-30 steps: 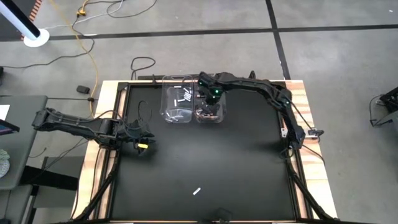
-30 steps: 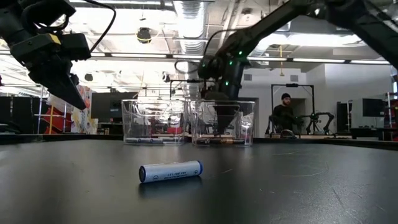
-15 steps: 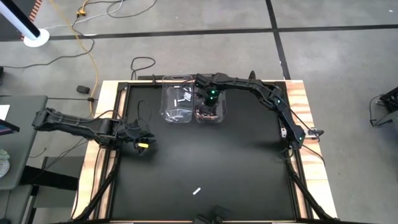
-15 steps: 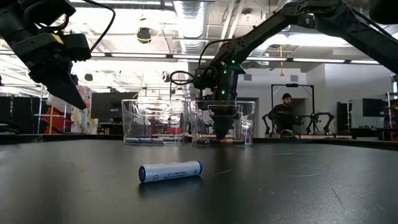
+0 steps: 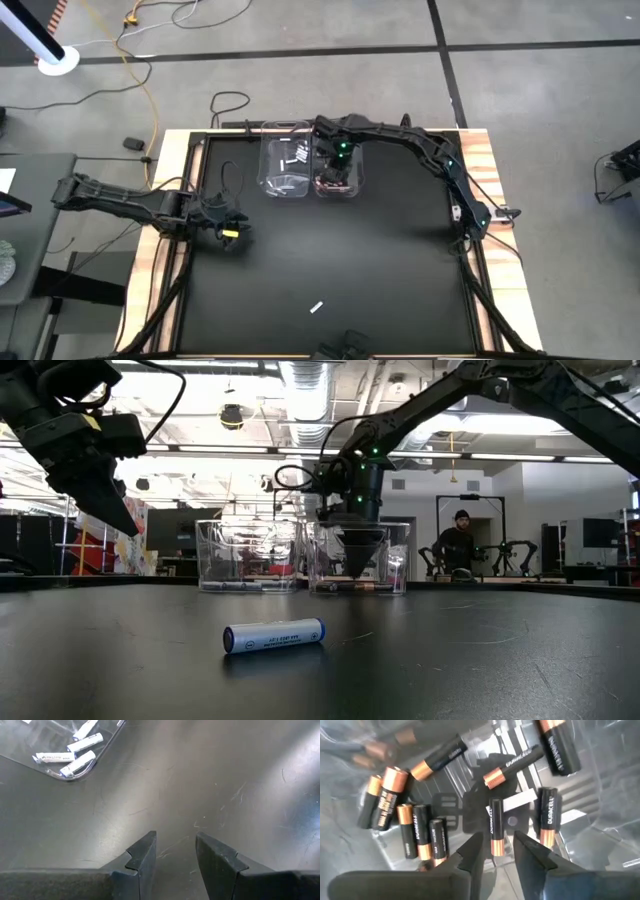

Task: Sort batteries
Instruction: Put the white battery into the left transparent bin

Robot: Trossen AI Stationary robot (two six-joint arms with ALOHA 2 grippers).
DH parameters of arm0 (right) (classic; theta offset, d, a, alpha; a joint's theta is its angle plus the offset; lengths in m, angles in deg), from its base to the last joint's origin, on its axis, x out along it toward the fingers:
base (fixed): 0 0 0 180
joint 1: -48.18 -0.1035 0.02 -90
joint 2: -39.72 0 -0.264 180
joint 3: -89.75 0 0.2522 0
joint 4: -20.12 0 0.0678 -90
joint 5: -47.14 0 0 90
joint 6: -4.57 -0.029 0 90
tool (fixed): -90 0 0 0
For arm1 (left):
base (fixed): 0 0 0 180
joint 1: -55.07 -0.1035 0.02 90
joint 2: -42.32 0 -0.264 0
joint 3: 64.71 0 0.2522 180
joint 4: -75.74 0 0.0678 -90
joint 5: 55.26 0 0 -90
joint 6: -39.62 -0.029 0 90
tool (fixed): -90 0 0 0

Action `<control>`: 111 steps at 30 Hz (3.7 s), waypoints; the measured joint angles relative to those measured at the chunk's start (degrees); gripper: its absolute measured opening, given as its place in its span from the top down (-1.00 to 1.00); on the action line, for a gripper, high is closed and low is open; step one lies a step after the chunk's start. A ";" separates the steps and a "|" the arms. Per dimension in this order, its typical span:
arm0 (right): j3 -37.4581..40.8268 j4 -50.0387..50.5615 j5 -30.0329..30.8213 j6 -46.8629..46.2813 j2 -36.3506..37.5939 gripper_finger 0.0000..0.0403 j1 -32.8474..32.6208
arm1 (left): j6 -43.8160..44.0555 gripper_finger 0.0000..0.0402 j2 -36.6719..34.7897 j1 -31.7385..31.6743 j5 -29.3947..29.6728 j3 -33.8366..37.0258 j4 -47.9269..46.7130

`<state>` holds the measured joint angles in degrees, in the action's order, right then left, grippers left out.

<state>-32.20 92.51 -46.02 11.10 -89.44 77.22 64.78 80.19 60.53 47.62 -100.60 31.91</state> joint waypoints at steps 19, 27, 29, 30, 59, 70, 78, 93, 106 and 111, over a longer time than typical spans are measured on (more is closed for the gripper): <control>-18.86 19.09 0.04 -17.92 3.80 0.34 -3.04 | 0.49 0.34 0.00 0.00 0.00 0.00 0.05; -18.94 18.36 8.01 -28.05 12.75 0.34 -12.09 | 2.62 0.26 2.14 -0.02 -1.00 -0.02 0.88; -18.94 18.56 9.28 -30.39 14.68 0.34 -15.16 | 2.72 0.20 4.45 -0.02 -2.83 -0.06 1.47; -18.94 18.81 10.21 -31.47 15.50 0.34 -16.89 | 2.72 0.16 5.99 -0.02 -3.35 -0.07 1.45; 51.62 -25.86 21.38 -81.76 41.28 0.34 -62.11 | 20.02 0.01 35.69 11.30 7.21 -13.66 9.48; 63.07 -28.95 25.85 -93.72 46.42 0.34 -77.88 | 39.16 0.01 60.96 25.68 17.76 -41.62 -5.27; 64.58 -30.71 26.05 -93.53 46.52 0.34 -82.02 | 37.75 0.01 76.43 30.86 22.99 -58.73 -5.25; 64.58 -32.30 27.78 -92.46 46.47 0.34 -83.87 | 32.82 0.01 91.12 33.68 24.79 -71.17 0.94; 64.56 -35.17 27.85 -90.68 46.45 0.34 -84.21 | 33.09 0.01 92.26 33.24 25.75 -70.45 -4.49; 64.56 -35.14 27.85 -90.47 46.45 0.34 -84.17 | 32.58 0.01 92.17 33.37 25.15 -67.73 -4.20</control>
<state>32.36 57.37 -18.18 -79.37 -43.00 -6.95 97.36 172.36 93.90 72.78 -168.32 27.71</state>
